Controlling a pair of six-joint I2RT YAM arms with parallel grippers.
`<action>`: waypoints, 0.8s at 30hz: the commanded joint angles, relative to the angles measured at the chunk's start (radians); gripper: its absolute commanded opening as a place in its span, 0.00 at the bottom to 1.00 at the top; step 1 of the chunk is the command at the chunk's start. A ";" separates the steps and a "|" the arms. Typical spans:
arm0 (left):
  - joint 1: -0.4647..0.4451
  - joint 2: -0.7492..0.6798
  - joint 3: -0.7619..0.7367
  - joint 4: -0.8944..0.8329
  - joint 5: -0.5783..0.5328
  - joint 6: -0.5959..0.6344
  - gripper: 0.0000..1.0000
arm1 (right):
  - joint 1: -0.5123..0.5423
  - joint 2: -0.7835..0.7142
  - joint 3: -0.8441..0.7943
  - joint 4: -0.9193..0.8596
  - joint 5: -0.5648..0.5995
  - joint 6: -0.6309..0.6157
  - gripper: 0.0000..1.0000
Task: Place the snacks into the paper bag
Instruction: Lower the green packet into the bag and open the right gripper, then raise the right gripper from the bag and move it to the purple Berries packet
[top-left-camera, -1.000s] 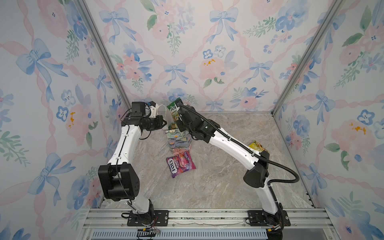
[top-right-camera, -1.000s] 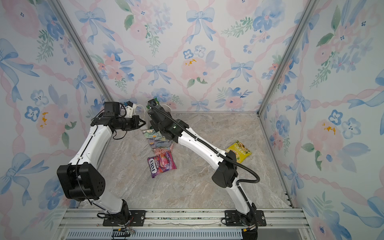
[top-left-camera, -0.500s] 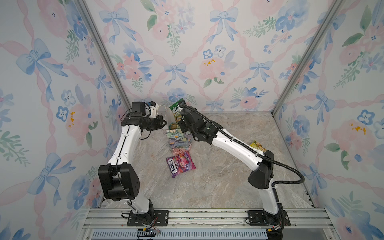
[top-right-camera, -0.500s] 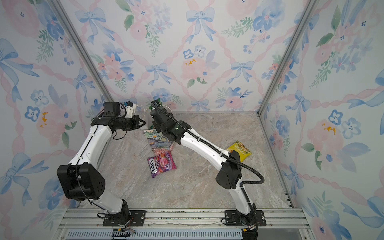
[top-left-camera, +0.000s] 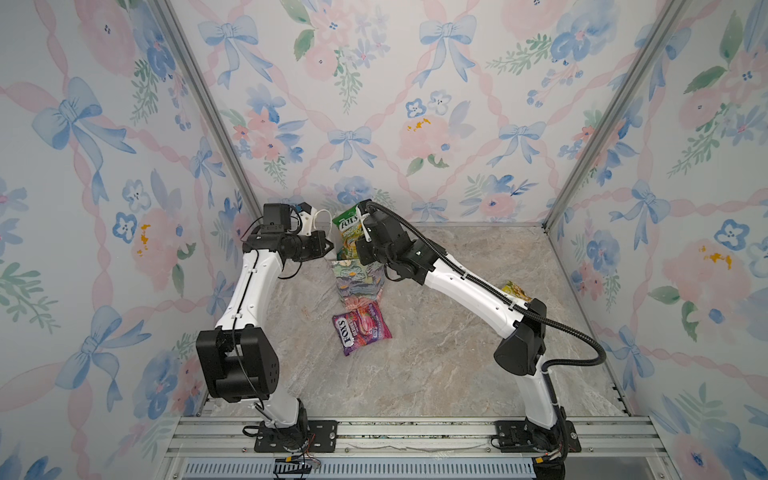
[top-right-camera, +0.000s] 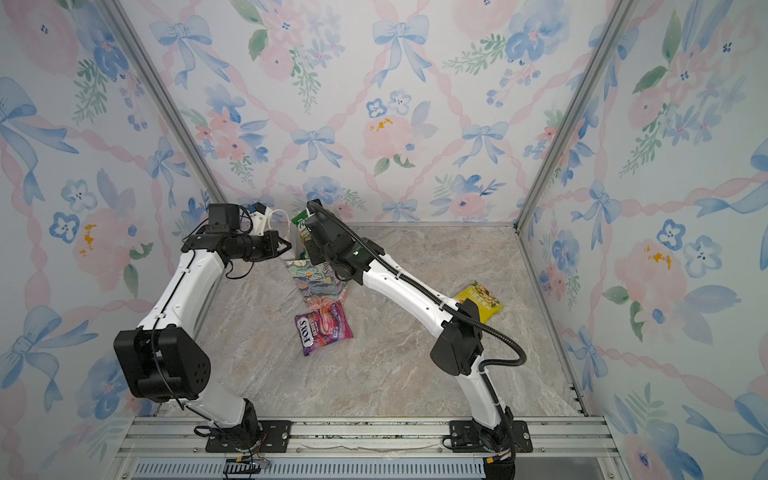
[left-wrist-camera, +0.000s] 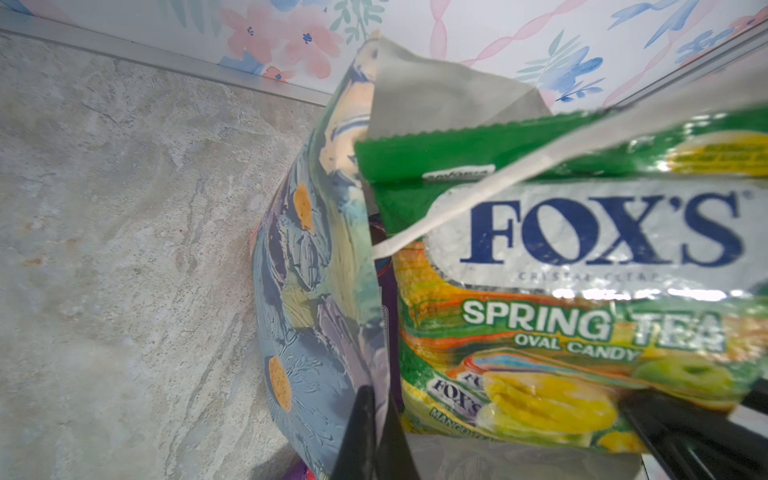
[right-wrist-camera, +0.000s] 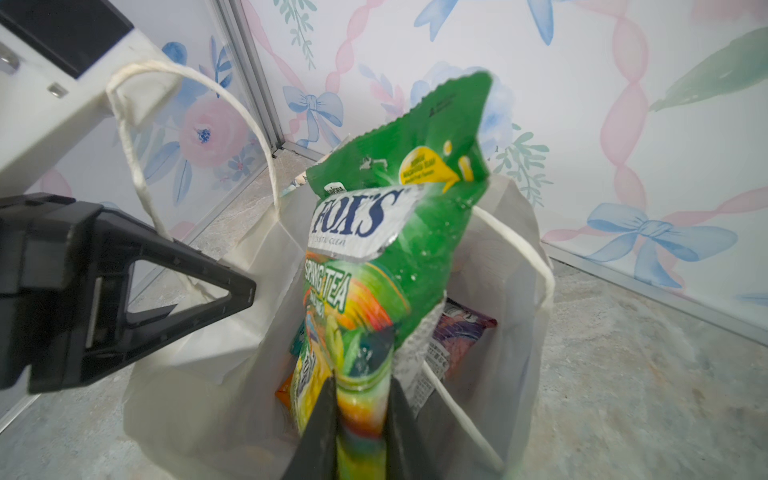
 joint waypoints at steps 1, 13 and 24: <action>0.010 -0.015 -0.008 0.003 0.027 0.005 0.00 | -0.021 -0.024 0.051 -0.003 -0.065 0.040 0.45; 0.010 -0.015 -0.008 0.003 0.026 0.005 0.00 | -0.041 -0.260 -0.071 0.084 -0.160 0.054 0.98; 0.011 -0.012 -0.009 0.003 0.022 0.005 0.00 | -0.120 -0.555 -0.572 0.122 -0.279 0.136 0.96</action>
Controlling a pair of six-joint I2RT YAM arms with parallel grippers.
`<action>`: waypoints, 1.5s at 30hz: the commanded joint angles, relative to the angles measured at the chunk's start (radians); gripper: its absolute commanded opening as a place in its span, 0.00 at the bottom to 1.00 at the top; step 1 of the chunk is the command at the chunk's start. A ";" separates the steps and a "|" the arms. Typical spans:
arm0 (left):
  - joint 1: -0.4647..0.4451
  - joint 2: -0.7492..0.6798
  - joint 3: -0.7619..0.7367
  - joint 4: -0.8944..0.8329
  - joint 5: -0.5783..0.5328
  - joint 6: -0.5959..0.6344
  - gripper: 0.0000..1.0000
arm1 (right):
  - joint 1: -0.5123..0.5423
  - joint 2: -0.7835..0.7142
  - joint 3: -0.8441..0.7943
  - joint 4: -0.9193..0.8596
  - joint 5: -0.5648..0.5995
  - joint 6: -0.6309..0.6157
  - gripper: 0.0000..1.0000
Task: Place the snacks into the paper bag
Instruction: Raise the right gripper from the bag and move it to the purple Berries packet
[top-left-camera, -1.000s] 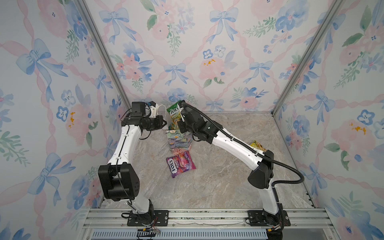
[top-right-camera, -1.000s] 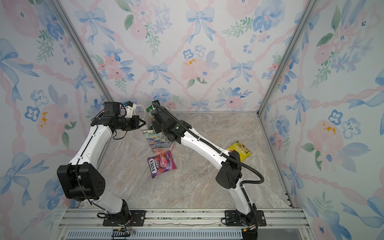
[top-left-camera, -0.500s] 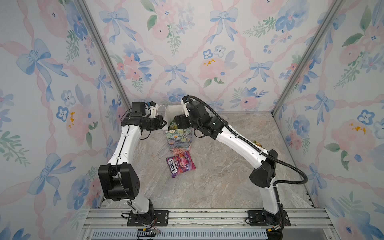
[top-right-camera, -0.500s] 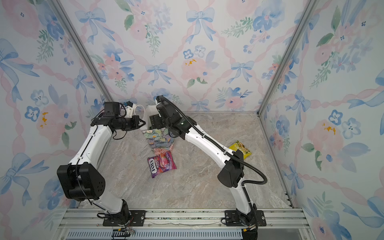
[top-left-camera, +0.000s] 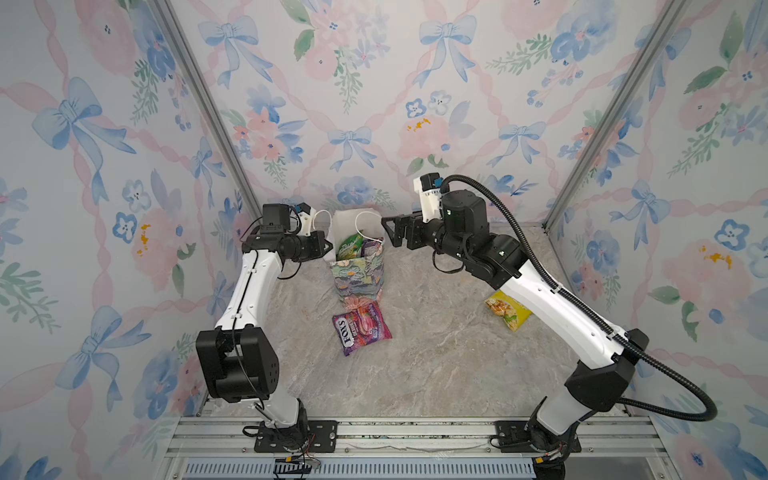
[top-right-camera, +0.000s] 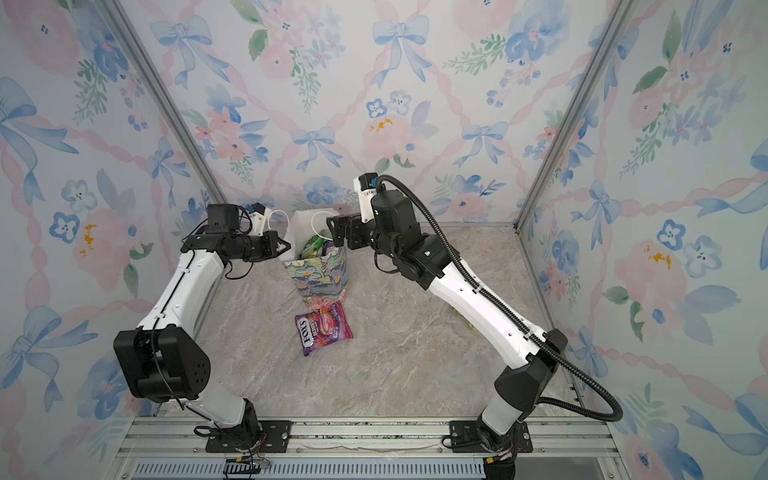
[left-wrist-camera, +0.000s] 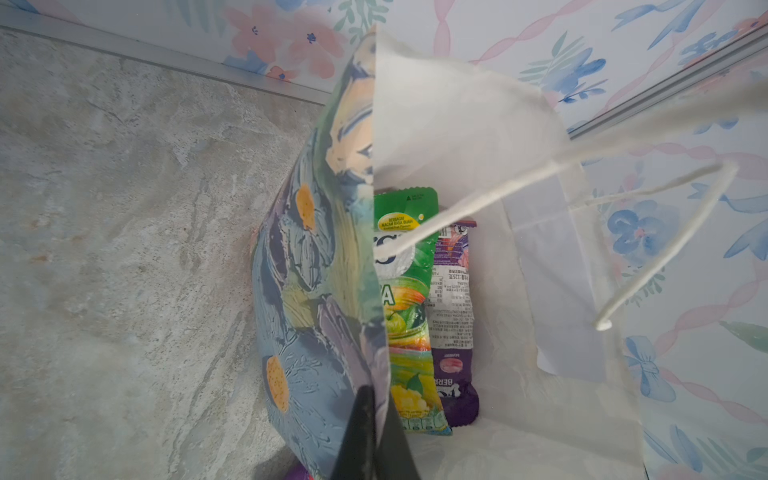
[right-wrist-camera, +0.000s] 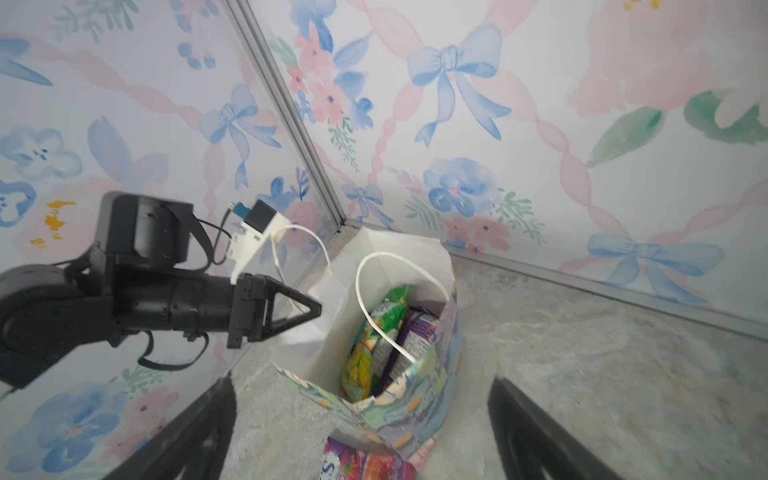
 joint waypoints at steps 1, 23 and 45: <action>0.005 -0.013 -0.008 0.004 0.022 0.004 0.00 | -0.001 -0.071 -0.176 -0.024 -0.039 0.029 0.97; 0.004 -0.005 -0.009 0.004 0.015 0.004 0.00 | 0.214 0.120 -0.570 -0.036 -0.036 0.158 0.99; 0.004 -0.005 -0.009 0.004 0.013 0.005 0.00 | 0.199 0.425 -0.366 -0.029 -0.044 0.073 0.70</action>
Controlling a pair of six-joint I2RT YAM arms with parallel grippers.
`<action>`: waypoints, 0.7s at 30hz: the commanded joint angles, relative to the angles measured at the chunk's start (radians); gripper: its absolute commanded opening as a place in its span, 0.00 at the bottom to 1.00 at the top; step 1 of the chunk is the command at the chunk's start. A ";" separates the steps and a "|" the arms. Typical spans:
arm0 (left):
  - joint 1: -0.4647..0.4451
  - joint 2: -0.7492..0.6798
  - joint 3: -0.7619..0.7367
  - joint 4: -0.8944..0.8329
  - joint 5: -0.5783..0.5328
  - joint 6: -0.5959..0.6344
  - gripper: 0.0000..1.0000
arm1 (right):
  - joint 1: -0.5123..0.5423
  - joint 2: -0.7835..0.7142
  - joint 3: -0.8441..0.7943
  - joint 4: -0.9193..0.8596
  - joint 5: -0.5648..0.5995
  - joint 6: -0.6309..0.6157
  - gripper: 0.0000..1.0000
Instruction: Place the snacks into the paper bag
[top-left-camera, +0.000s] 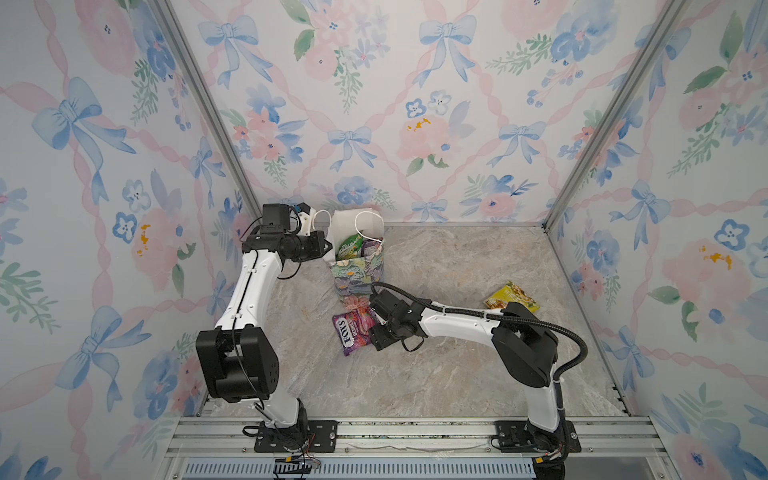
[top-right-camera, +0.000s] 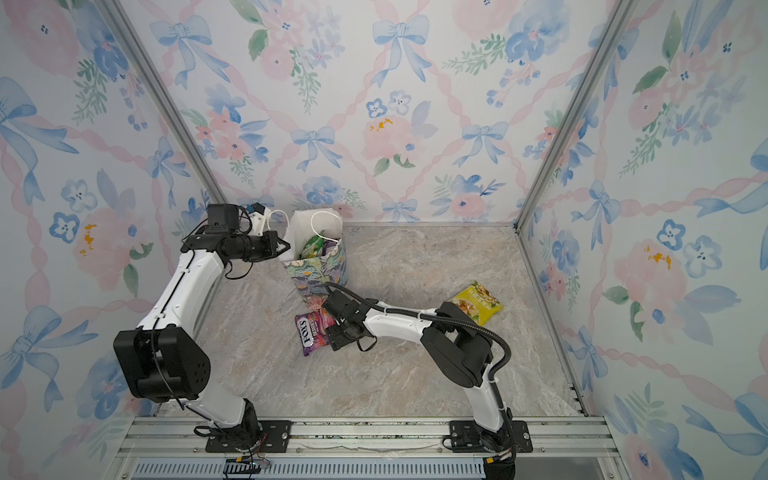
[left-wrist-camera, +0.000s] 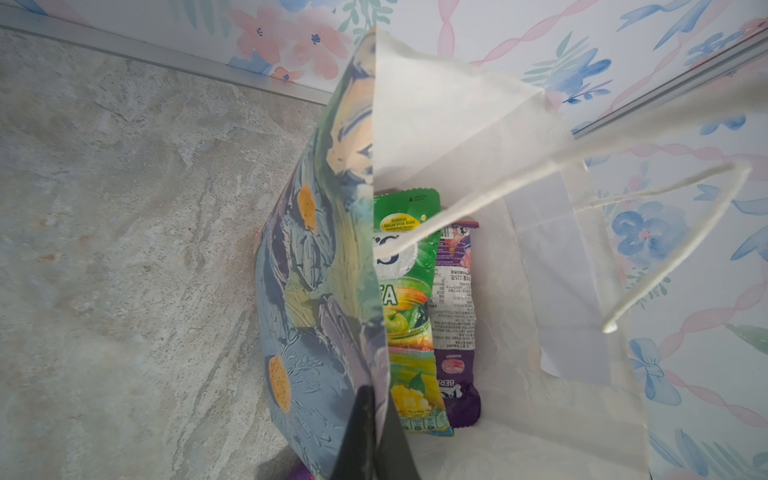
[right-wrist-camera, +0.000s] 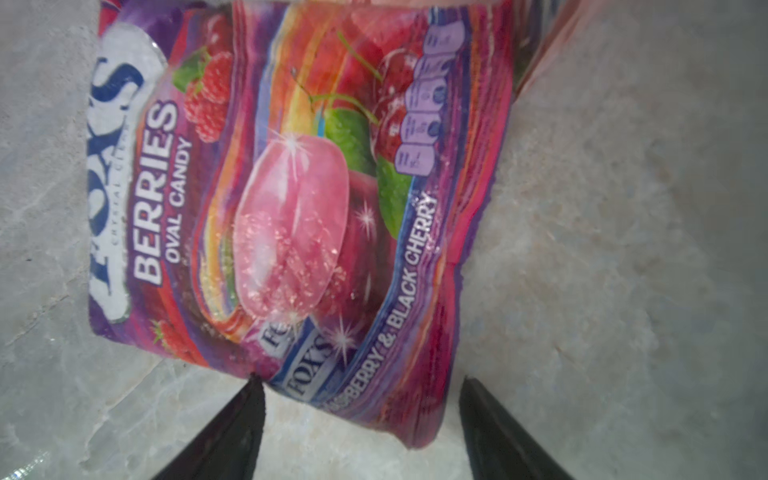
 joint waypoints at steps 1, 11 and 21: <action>0.004 -0.005 -0.010 0.004 0.023 0.005 0.00 | -0.017 0.012 0.000 -0.013 0.013 -0.007 0.66; 0.004 -0.002 -0.010 0.004 0.020 0.005 0.00 | -0.076 -0.025 -0.084 0.011 0.033 -0.031 0.37; 0.004 0.004 -0.010 0.004 0.017 0.004 0.00 | -0.133 -0.142 -0.184 0.038 0.013 -0.051 0.33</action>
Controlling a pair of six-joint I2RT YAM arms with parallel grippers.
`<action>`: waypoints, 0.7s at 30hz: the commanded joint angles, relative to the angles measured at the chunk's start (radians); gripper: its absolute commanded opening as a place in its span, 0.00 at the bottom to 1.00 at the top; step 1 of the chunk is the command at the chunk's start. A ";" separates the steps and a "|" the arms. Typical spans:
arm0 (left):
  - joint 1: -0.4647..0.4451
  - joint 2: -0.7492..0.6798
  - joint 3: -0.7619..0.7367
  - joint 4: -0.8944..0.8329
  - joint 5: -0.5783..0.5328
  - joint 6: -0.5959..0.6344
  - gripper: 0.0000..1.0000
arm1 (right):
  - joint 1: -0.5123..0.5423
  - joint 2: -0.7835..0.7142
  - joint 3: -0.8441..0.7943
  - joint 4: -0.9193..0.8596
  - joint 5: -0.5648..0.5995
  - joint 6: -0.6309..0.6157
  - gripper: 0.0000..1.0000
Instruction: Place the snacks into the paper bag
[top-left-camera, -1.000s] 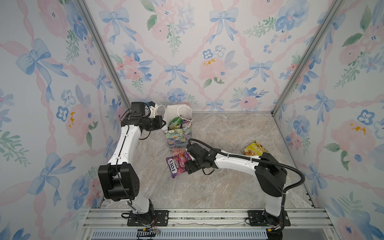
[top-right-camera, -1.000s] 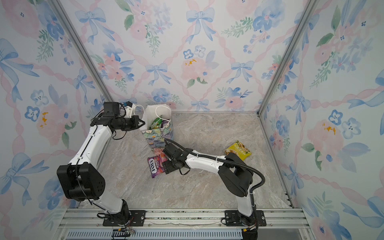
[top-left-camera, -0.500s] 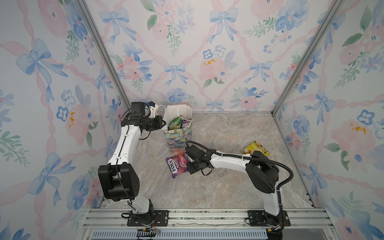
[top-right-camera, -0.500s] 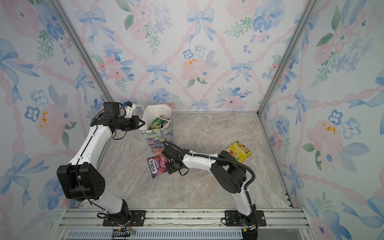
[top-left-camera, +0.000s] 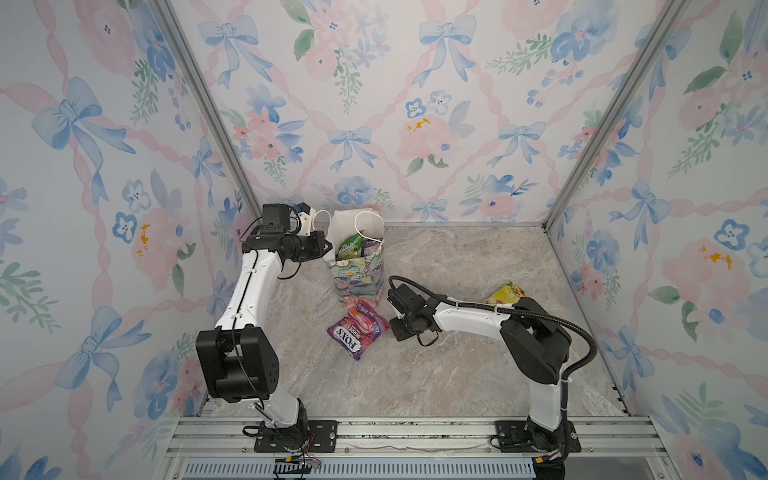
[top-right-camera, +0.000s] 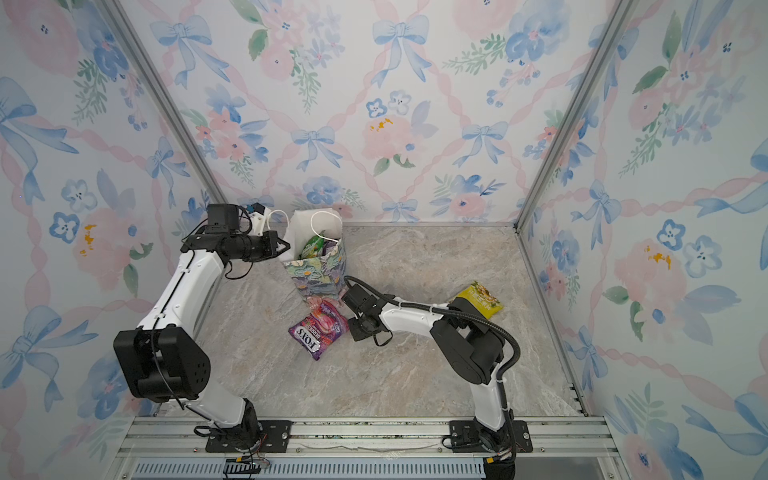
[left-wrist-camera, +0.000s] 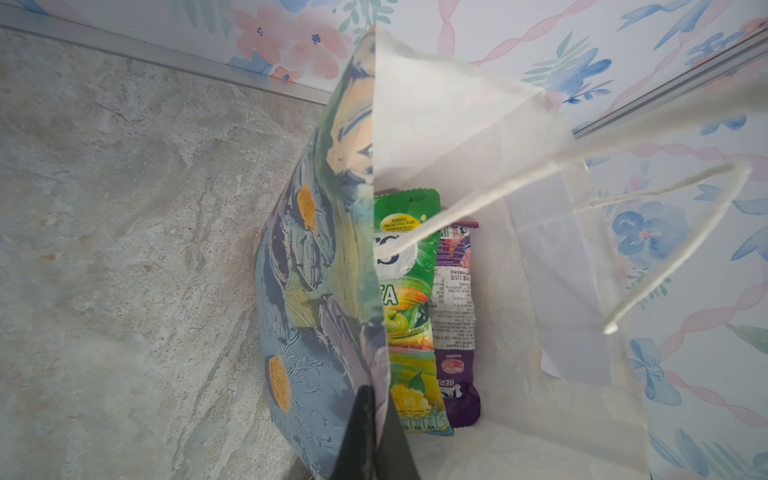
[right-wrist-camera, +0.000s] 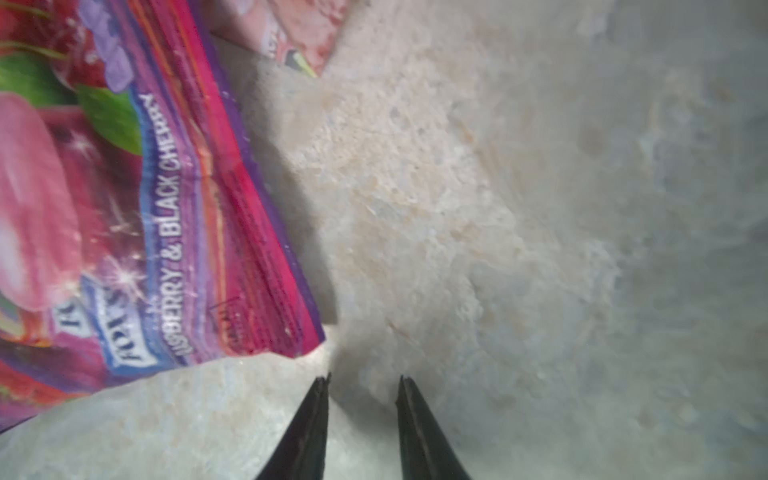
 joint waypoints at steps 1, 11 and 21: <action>0.004 0.006 -0.010 0.004 0.019 0.005 0.00 | -0.011 -0.081 -0.037 0.000 -0.015 -0.014 0.35; 0.004 0.006 -0.009 0.004 0.019 0.004 0.00 | 0.127 -0.070 0.098 0.006 0.088 0.067 0.55; 0.004 0.002 -0.010 0.004 0.022 0.003 0.00 | 0.169 0.151 0.349 -0.062 0.095 0.016 0.61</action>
